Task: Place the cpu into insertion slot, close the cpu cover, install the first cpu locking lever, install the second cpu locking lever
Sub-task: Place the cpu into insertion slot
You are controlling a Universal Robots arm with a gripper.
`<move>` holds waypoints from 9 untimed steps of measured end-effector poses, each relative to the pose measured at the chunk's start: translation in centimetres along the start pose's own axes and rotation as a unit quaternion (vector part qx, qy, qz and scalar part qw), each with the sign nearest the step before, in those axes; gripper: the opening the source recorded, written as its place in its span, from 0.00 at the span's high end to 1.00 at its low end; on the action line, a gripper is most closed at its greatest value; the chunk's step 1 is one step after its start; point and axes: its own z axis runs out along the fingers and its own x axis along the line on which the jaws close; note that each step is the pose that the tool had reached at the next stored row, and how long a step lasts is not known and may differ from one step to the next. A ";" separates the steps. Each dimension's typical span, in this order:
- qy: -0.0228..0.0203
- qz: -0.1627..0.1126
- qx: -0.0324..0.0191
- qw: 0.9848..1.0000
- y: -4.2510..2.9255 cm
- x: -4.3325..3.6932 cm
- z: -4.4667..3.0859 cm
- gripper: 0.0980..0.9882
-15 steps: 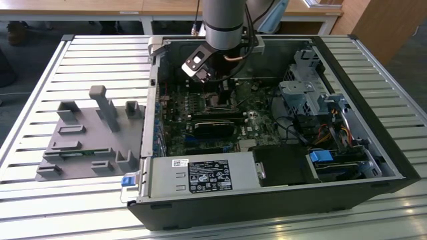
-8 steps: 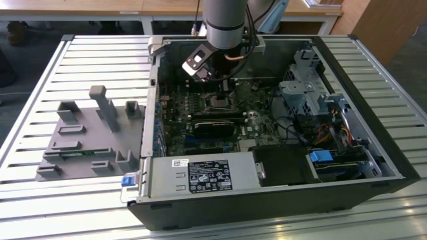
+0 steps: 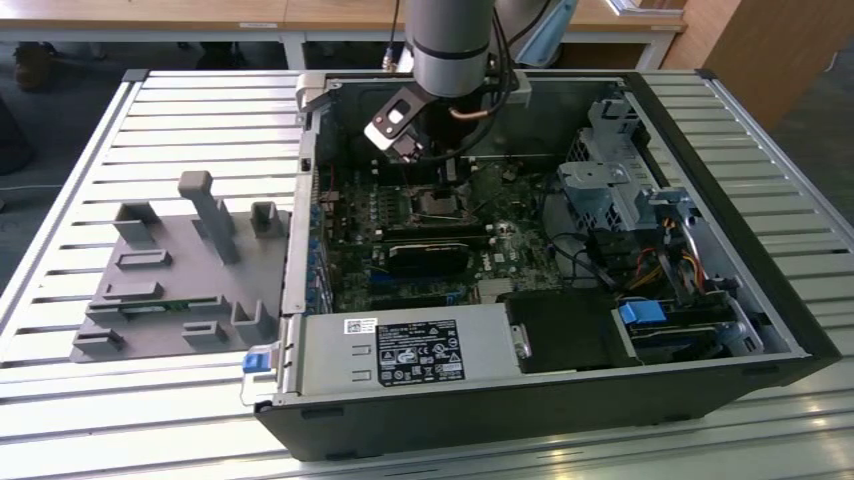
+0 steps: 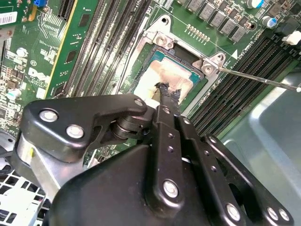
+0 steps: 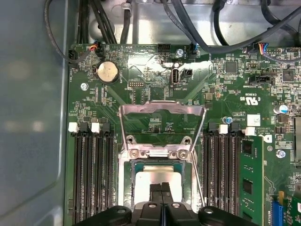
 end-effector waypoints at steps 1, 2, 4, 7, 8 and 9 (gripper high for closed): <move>0.000 0.000 0.000 1.000 0.00 0.00 -0.03 0.98; -0.001 0.000 0.000 1.000 0.00 0.00 -0.07 0.98; -0.001 0.000 0.000 1.000 0.00 -0.01 -0.15 0.98; -0.002 0.000 0.000 1.000 0.01 0.00 -0.29 0.98; -0.002 0.000 0.000 1.000 0.01 0.00 -0.34 0.98; -0.002 0.000 0.000 1.000 0.02 0.00 -0.40 0.98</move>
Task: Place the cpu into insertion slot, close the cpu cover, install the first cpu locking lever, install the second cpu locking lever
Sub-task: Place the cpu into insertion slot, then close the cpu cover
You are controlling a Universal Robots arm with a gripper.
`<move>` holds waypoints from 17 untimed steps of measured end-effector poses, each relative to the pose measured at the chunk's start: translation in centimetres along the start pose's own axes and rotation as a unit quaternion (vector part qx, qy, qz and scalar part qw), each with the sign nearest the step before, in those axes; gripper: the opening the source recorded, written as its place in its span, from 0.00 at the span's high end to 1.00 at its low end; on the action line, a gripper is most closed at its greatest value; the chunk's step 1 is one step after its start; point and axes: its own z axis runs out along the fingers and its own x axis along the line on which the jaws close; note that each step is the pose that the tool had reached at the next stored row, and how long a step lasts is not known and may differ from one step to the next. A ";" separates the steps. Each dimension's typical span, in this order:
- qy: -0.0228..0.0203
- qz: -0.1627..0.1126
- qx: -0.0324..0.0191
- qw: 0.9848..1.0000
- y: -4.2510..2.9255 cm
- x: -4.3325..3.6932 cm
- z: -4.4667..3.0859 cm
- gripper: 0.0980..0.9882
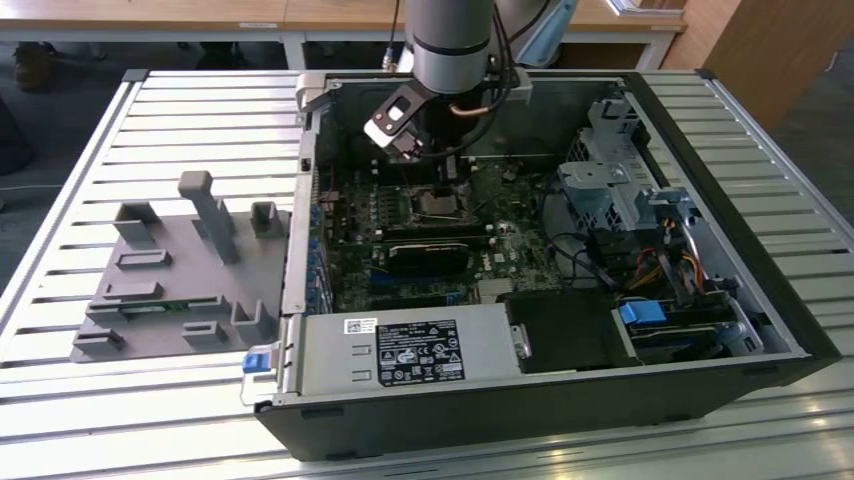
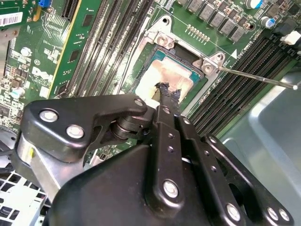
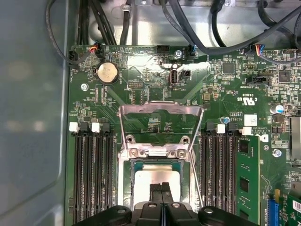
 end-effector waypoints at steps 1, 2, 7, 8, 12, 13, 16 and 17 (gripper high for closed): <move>0.000 0.000 0.000 1.000 0.00 0.00 -0.06 0.98; 0.000 0.000 0.000 1.000 0.01 0.00 -0.11 0.98; -0.001 0.000 0.000 1.000 0.02 0.00 -0.39 0.98; -0.001 0.000 0.000 1.000 0.02 0.00 -0.45 0.98; -0.001 0.000 0.000 1.000 0.02 0.00 -0.58 0.98; -0.001 0.000 0.000 1.000 0.03 0.00 -0.62 0.98; -0.001 0.000 0.000 1.000 0.03 0.00 -0.76 0.98; -0.001 0.000 0.000 1.000 0.03 0.00 -0.80 0.98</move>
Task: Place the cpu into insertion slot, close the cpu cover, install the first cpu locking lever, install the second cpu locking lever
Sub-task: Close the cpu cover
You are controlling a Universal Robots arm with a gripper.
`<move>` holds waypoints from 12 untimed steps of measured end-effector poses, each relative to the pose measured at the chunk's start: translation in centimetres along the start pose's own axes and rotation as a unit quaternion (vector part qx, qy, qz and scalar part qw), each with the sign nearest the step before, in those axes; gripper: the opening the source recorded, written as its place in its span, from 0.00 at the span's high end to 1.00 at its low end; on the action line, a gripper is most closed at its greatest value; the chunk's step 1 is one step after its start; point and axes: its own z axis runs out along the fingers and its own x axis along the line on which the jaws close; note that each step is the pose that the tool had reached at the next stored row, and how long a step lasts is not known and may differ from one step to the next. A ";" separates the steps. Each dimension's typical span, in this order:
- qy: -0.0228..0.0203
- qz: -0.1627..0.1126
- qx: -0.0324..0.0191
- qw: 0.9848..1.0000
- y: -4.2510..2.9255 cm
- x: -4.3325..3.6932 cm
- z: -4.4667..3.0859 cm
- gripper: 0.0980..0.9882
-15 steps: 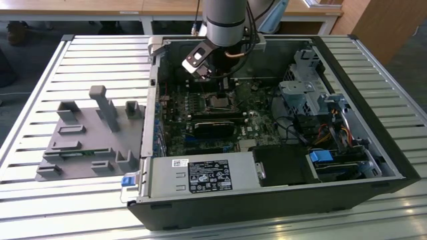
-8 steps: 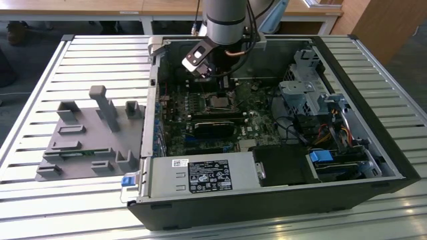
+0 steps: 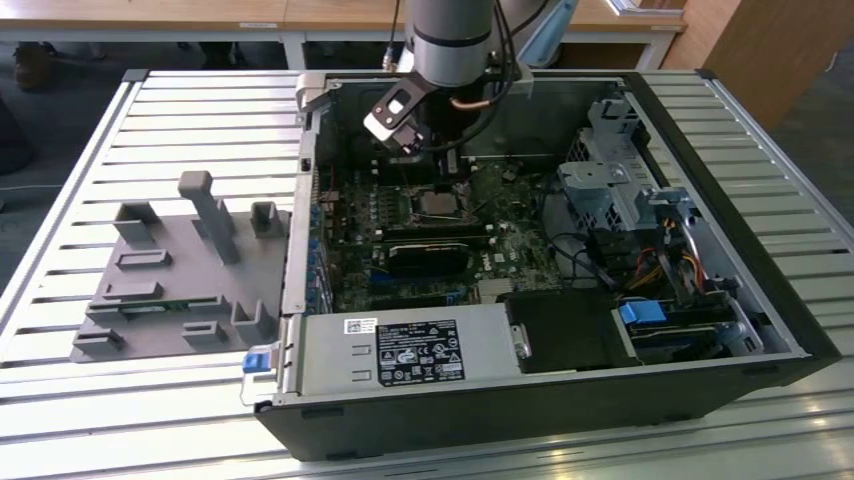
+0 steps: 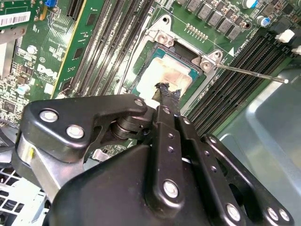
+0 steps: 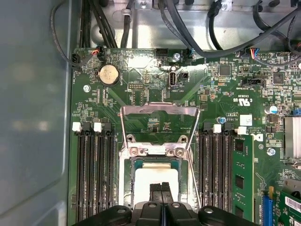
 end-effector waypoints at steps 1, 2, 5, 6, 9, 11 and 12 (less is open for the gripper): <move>0.000 0.000 0.000 1.000 0.00 0.00 -0.06 0.98; 0.000 0.000 0.000 1.000 0.01 0.00 -0.12 0.98; 0.000 0.000 0.000 1.000 0.01 0.00 -0.33 0.98; 0.000 0.000 0.000 1.000 0.02 0.00 -0.40 0.98; 0.000 0.000 0.001 1.000 0.04 0.00 -0.68 0.98; 0.000 0.000 0.001 1.000 0.04 0.00 -0.91 0.98; 0.000 0.000 0.002 1.000 0.05 0.00 -1.05 0.98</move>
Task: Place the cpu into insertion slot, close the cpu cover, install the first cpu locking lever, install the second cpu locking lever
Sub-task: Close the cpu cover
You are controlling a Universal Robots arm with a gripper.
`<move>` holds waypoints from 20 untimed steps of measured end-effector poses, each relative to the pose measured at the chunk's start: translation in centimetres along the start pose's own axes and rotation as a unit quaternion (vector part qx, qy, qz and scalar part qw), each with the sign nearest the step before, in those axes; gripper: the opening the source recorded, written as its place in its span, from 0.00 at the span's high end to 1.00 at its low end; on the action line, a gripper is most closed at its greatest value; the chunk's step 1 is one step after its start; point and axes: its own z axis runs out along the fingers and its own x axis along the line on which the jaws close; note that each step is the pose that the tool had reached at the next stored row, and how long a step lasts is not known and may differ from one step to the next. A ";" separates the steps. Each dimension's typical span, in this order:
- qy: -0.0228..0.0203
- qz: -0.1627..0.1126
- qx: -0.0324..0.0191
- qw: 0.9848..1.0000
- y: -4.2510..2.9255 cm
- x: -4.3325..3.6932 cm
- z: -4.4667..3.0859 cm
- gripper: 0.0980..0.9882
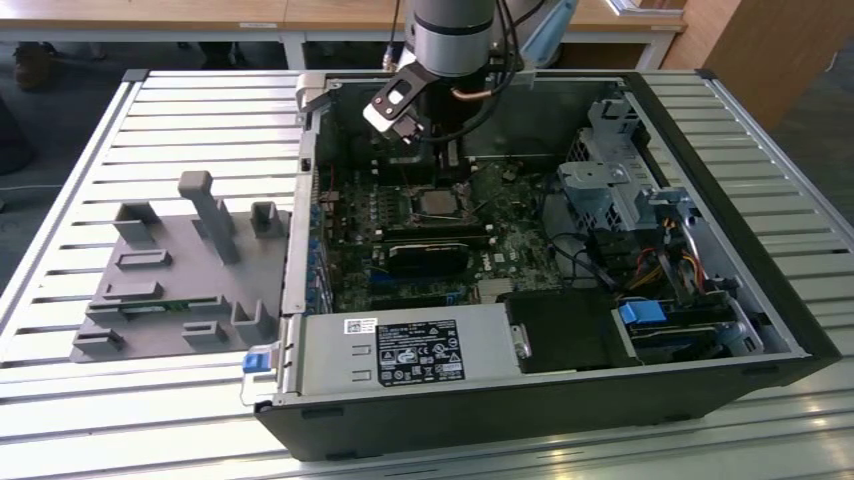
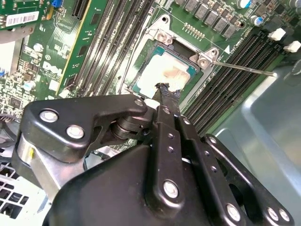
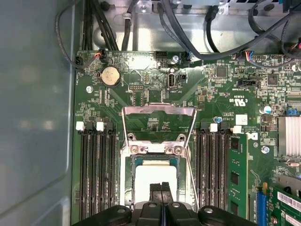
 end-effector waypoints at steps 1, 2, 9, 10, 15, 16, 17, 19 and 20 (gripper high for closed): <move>0.000 0.000 0.000 1.000 0.01 0.00 -0.14 0.98; 0.000 0.000 0.001 1.000 0.01 0.00 -0.28 0.98; 0.000 0.000 0.003 1.000 0.08 0.00 -1.99 0.98; 0.000 0.000 0.003 1.000 0.09 0.00 -2.30 0.98; 0.000 0.000 0.003 1.000 0.13 0.00 -3.29 0.98; 0.000 0.000 0.003 1.000 0.14 -0.04 -3.28 0.98; 0.000 0.000 0.003 1.000 0.14 -0.11 -3.29 0.98; 0.000 0.000 0.003 1.000 0.14 -0.28 -3.29 0.98; 0.000 0.000 0.003 1.000 0.14 -0.39 -3.29 0.98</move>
